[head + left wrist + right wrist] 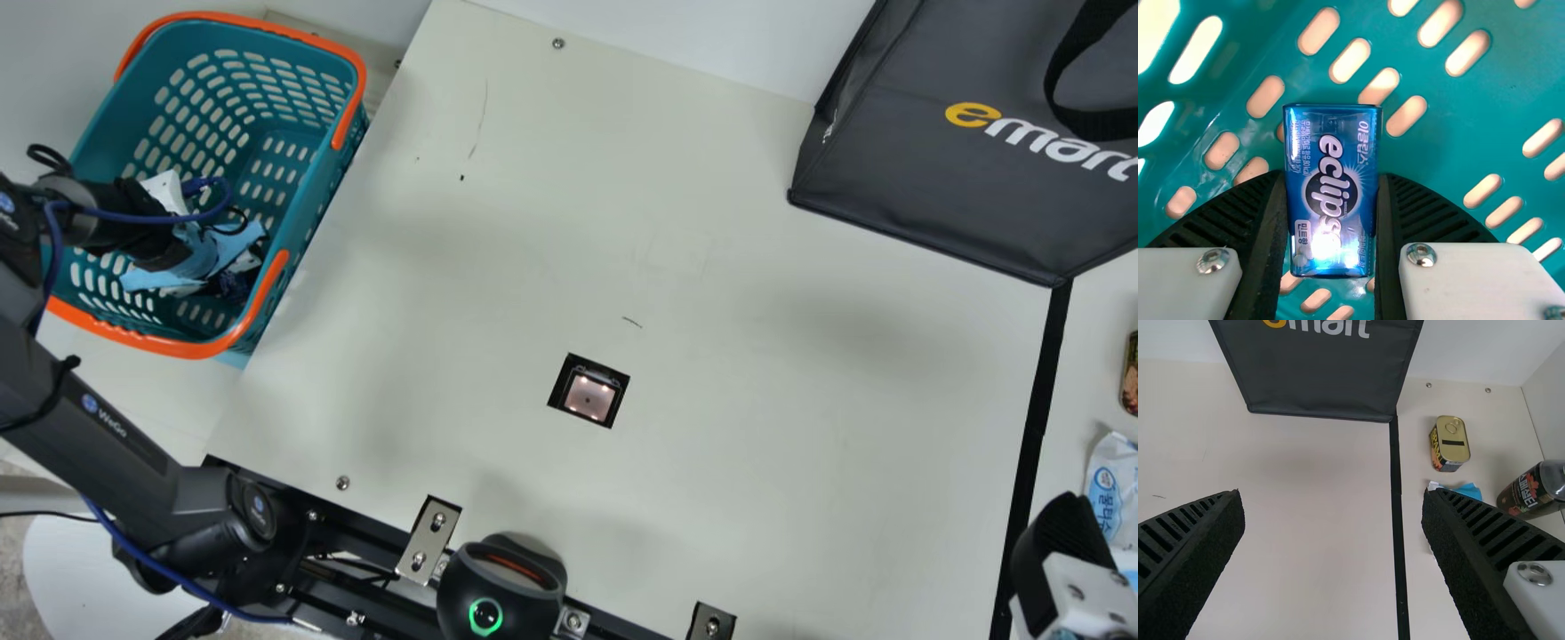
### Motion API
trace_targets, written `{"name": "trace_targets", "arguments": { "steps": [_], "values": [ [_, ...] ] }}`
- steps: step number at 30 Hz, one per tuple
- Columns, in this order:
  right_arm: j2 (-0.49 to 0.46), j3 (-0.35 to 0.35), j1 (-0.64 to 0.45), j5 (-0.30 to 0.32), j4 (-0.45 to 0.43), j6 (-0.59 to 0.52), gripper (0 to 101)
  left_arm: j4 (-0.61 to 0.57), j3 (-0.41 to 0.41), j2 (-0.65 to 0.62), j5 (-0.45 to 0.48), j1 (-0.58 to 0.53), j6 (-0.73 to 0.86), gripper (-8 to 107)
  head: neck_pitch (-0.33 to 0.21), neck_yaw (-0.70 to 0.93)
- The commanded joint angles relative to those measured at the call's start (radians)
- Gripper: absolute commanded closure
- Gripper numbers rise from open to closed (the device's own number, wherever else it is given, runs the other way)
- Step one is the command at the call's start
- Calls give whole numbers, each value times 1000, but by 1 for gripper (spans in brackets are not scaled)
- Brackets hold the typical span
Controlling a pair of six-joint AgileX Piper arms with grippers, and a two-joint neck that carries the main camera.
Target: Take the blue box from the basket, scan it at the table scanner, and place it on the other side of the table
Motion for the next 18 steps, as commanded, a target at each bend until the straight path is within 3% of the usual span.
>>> {"name": "trace_targets", "arguments": {
  "steps": [1,18],
  "values": [
    [0,0,0,0,0,0,6,0,4,-21,6,-5,6,107,-30,2],
    [0,0,0,0,0,0,6,-38,59,-305,181,-26,106,107,-30,2]
  ]
}}
